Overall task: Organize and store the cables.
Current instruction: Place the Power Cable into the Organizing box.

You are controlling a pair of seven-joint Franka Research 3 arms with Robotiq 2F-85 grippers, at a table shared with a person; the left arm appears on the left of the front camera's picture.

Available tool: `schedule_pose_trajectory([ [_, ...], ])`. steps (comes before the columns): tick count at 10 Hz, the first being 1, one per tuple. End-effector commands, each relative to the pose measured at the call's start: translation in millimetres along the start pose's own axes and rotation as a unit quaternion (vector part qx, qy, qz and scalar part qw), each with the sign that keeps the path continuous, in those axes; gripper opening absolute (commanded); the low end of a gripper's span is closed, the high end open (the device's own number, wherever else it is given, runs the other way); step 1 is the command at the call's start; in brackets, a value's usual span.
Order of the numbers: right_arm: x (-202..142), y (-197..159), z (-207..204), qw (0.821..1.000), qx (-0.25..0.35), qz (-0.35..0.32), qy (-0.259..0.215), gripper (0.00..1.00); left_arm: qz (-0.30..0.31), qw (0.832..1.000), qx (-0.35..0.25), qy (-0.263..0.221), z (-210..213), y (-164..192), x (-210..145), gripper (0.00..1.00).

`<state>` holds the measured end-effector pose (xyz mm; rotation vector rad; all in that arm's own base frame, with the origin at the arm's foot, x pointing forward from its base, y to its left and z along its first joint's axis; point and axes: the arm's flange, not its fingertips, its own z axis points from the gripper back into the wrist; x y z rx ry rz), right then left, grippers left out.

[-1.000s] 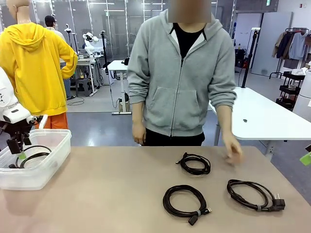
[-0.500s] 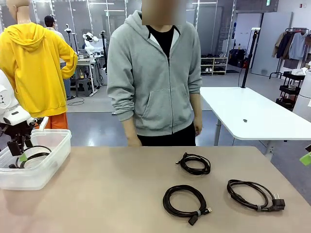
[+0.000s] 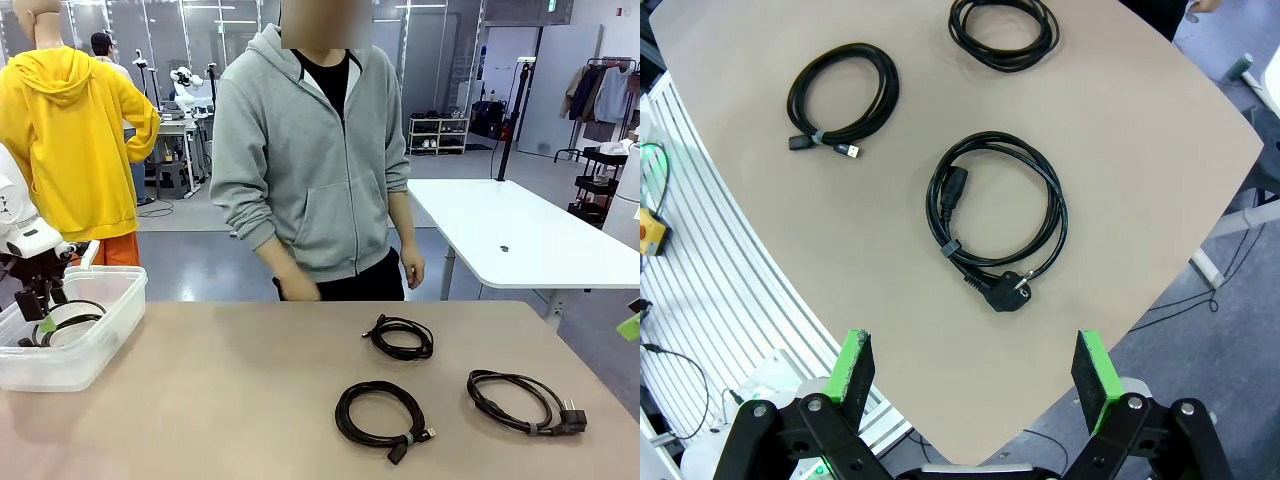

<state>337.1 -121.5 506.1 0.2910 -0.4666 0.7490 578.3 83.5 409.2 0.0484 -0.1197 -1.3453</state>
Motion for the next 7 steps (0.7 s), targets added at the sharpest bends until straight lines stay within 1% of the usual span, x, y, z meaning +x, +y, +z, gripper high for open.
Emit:
schedule_pose_trajectory([
  [1, -1, 1, 2, 1.0, 0.002, 0.005, 0.002, 1.0, 0.06, 0.997, -0.007, -0.046, 37, -4, 7, 1.0],
  [2, -1, 1, 2, 1.0, 0.002, 0.005, 0.002, 1.0, 0.082, 0.993, -0.009, -0.09, 62, -20, 10, 1.0],
  [3, -1, 1, 2, 1.0, 0.002, 0.005, 0.002, 1.0, 0.129, 0.981, -0.008, -0.147, 80, -45, 10, 1.0],
  [4, -1, 1, 2, 1.0, 0.002, 0.005, 0.002, 1.0, 0.165, 0.968, -0.009, -0.188, 96, -71, 8, 1.0],
  [5, -1, 1, 2, 1.0, 0.002, 0.005, 0.002, 1.0, 0.182, 0.96, 0.0, -0.211, 112, -98, 1, 1.0],
  [6, -1, 1, 2, 1.0, 0.002, 0.005, 0.002, 1.0, 0.185, 0.954, 0.0, -0.234, 121, -126, -6, 1.0],
  [7, -1, 1, 2, 1.0, 0.002, 0.005, 0.002, 1.0, 0.193, 0.946, 0.02, -0.258, 132, -157, -17, 1.0],
])
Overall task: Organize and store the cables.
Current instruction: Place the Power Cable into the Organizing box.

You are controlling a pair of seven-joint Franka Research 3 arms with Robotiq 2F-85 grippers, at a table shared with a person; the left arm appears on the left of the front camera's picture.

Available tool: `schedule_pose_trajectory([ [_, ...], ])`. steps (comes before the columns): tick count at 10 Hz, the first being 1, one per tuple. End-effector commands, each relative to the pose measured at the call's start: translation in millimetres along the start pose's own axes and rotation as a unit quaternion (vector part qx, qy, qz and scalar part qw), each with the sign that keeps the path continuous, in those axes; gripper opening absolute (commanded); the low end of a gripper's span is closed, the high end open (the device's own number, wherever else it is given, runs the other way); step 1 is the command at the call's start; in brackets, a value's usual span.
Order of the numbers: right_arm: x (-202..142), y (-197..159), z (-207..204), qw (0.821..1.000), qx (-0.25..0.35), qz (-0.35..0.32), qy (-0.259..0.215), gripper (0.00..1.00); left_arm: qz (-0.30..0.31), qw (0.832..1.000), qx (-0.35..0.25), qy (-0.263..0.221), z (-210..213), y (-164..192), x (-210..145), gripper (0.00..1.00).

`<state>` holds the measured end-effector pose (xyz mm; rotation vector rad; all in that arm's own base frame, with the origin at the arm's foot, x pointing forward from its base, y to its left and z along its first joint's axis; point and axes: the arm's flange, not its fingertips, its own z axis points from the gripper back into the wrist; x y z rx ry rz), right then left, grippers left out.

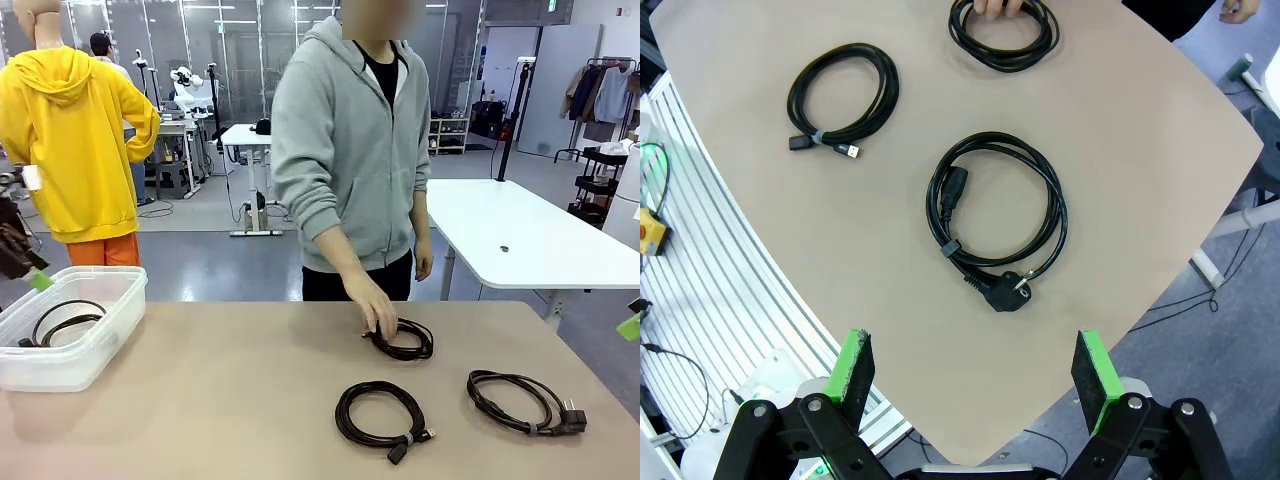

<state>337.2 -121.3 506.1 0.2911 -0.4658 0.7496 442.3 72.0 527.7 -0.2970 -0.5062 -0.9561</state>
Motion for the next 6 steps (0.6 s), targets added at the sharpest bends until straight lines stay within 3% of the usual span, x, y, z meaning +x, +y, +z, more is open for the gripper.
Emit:
schedule_pose_trajectory([
  [1, -1, 1, 2, 1.0, 0.002, 0.005, 0.001, 1.0, 0.004, 0.998, 0.033, -0.055, 13, -54, -35, 1.0],
  [3, -1, 1, 2, 1.0, 0.002, 0.005, 0.001, 1.0, -0.013, 0.996, 0.029, -0.086, 11, -89, -66, 1.0],
  [6, -1, 1, 2, 1.0, 0.002, 0.005, 0.001, 1.0, 0.004, 0.993, 0.058, -0.104, 17, -70, -85, 1.0],
])
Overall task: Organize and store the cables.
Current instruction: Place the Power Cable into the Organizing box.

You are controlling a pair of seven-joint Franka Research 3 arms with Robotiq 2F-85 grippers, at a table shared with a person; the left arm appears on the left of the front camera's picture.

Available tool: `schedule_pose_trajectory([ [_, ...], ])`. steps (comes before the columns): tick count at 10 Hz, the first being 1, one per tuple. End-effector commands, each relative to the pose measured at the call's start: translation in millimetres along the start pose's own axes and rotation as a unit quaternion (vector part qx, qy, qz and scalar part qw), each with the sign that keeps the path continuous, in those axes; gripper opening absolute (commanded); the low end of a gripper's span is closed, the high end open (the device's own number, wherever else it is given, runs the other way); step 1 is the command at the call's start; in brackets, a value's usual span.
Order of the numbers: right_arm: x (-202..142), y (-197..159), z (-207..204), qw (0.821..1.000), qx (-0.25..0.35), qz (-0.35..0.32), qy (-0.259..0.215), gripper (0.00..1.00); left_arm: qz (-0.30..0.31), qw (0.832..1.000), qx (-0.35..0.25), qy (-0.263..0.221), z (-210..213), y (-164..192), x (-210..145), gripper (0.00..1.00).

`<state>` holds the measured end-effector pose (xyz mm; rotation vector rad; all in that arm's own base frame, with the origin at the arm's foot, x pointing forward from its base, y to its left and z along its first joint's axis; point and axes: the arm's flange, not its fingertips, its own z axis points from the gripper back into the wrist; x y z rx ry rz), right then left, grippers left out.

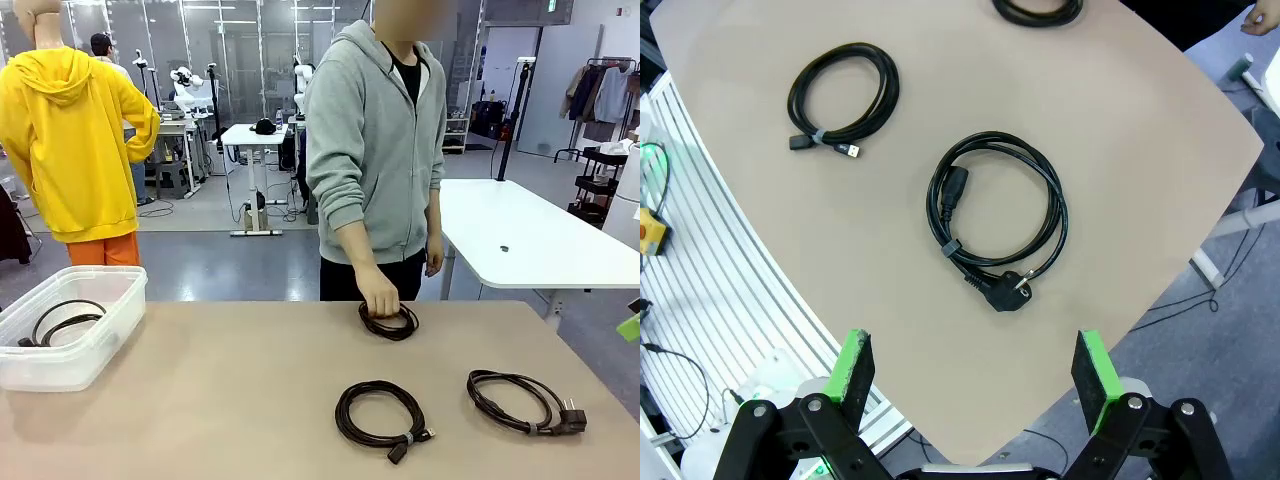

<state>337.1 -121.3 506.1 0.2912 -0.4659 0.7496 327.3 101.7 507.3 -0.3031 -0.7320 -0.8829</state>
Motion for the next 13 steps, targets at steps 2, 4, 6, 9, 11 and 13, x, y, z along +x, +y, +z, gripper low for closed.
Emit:
schedule_pose_trajectory([
  [2, -1, 0, 2, 1.0, 0.002, 0.005, 0.002, 1.0, 0.0, 1.0, 0.0, 0.0, 0, 0, 0, 1.0],
  [4, -1, 0, 2, 1.0, 0.002, 0.005, 0.002, 1.0, 0.0, 1.0, 0.0, 0.0, 0, 0, 0, 1.0],
  [6, -1, 0, 2, 1.0, 0.002, 0.005, 0.002, 1.0, 0.0, 1.0, 0.0, 0.0, 0, 0, 0, 1.0],
  [9, -1, 0, 2, 1.0, 0.002, 0.005, 0.002, 1.0, 0.0, 1.0, 0.0, 0.0, 0, 0, 0, 1.0],
  [11, -1, 0, 2, 1.0, 0.002, 0.005, 0.002, 1.0, 0.0, 1.0, 0.0, 0.0, 0, 0, 0, 1.0],
  [13, -1, 0, 2, 1.0, 0.002, 0.005, 0.002, 1.0, 0.0, 1.0, 0.0, 0.0, 0, 0, 0, 1.0],
])
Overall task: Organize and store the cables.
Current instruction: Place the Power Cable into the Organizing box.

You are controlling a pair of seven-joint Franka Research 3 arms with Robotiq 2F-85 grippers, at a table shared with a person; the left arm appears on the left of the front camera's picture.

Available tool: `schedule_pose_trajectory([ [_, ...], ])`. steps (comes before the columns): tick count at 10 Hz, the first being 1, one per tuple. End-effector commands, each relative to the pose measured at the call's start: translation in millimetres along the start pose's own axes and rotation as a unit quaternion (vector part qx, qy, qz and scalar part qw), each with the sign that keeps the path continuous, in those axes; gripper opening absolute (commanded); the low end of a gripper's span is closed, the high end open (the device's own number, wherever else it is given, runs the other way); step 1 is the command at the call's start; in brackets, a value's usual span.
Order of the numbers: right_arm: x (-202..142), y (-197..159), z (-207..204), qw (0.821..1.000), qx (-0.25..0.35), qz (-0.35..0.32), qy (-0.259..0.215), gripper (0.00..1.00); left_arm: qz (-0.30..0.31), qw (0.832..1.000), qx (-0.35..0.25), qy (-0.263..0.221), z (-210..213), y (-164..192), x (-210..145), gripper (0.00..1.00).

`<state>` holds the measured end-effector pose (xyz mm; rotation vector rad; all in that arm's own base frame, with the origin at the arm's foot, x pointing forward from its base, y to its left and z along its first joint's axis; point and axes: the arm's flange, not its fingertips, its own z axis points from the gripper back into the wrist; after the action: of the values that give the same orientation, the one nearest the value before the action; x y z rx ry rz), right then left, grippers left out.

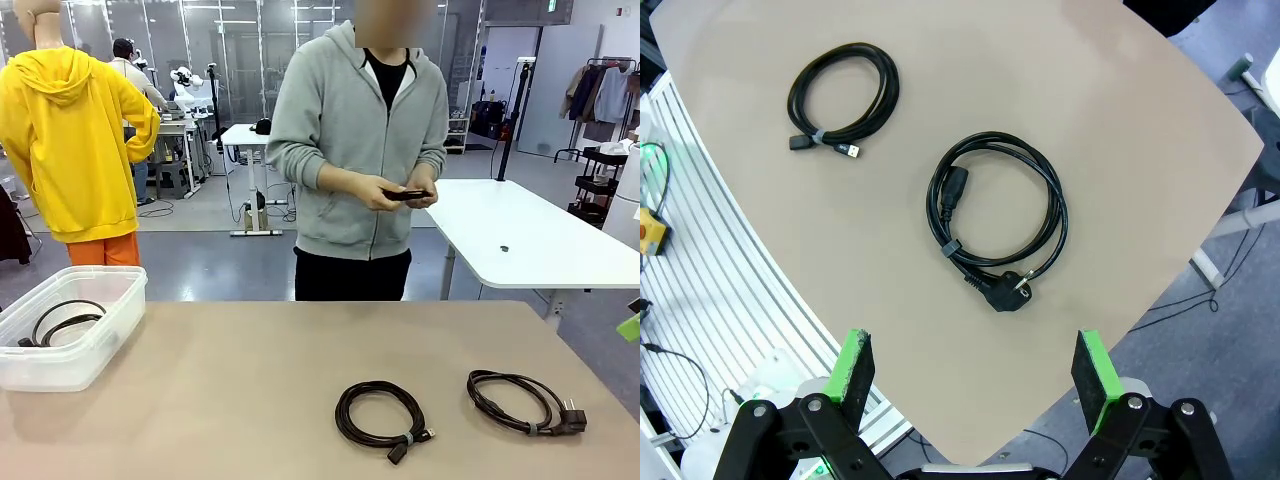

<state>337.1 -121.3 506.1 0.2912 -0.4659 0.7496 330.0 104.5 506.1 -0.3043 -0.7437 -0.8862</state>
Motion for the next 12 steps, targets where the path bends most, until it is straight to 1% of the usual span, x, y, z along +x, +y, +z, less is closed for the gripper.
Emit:
schedule_pose_trajectory([
  [1, -1, 0, 2, 1.0, 0.002, 0.005, 0.002, 1.0, 0.003, 1.0, -0.001, 0.005, 1, -4, 1, 1.0],
  [9, 0, 0, 0, 1.0, 0.0, 0.0, 0.0, 1.0, 0.003, 1.0, -0.001, 0.005, 1, -4, 1, 1.0],
  [10, 13, 14, 2, 0.998, -0.013, 0.052, 0.021, 1.0, 0.003, 1.0, -0.001, 0.005, 1, -4, 1, 1.0],
  [11, 27, 29, 0, 0.993, -0.028, 0.106, 0.029, 1.0, 0.003, 1.0, -0.001, 0.005, 1, -4, 1, 1.0],
  [12, 39, 41, -2, 0.99, -0.031, 0.131, 0.037, 1.0, 0.003, 1.0, -0.001, 0.005, 1, -4, 1, 1.0],
])
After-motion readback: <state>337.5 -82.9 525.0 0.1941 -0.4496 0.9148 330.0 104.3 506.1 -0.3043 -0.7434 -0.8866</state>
